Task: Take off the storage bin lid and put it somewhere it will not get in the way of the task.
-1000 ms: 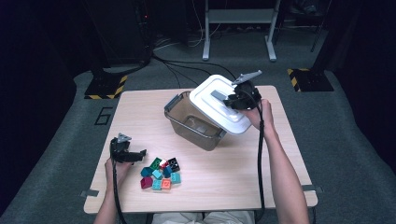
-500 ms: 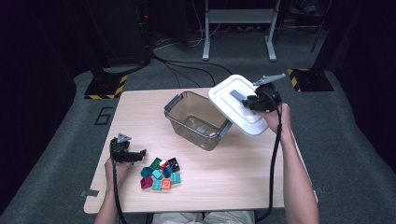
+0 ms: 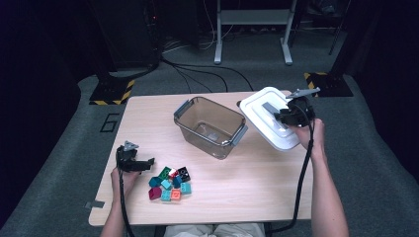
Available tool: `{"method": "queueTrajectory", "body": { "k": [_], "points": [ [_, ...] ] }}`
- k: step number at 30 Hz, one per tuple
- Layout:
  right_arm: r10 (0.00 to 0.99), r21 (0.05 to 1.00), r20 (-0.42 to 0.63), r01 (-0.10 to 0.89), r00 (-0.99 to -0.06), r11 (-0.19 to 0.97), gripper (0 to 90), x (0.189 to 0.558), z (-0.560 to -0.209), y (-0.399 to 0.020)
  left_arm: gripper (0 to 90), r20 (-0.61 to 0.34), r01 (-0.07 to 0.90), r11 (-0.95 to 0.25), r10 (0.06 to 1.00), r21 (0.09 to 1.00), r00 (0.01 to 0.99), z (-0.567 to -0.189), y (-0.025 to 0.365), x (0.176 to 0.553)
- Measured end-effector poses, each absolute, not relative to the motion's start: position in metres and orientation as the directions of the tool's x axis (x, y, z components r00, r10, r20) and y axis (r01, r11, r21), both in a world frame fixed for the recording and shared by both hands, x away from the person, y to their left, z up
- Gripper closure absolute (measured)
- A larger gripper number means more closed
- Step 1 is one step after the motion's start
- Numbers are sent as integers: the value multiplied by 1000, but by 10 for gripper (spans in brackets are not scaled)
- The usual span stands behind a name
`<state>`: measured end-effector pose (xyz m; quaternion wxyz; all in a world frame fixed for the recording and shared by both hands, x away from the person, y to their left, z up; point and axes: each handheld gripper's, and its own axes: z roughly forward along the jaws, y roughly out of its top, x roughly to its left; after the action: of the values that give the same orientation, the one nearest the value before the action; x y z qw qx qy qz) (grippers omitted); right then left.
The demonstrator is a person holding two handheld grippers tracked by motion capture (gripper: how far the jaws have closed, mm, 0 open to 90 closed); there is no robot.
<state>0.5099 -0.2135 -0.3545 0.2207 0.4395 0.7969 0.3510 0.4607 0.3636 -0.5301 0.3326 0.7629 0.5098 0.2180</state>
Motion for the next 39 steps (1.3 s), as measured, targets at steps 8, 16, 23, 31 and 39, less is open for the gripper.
{"method": "queueTrajectory", "body": {
  "k": [8, 16, 23, 31, 39],
  "points": [
    [877, 746, -28, 574, -479, 338, 668, 506, -371, -228, 64, -7, 629, -256, 923, 734, 385, -530, 364, 461],
    [902, 730, -33, 606, -431, 317, 668, 505, -392, -240, 65, -9, 630, -254, 924, 734, 383, -530, 363, 460],
    [917, 715, -11, 638, -398, 286, 668, 510, -417, -241, 71, -11, 631, -254, 923, 733, 384, -530, 363, 460],
    [931, 683, 25, 686, -365, 251, 668, 520, -447, -241, 76, -10, 633, -255, 923, 731, 384, -530, 364, 460],
    [948, 661, 21, 716, -317, 225, 668, 527, -469, -241, 81, -10, 630, -255, 923, 734, 385, -530, 364, 460]
  ]
}}
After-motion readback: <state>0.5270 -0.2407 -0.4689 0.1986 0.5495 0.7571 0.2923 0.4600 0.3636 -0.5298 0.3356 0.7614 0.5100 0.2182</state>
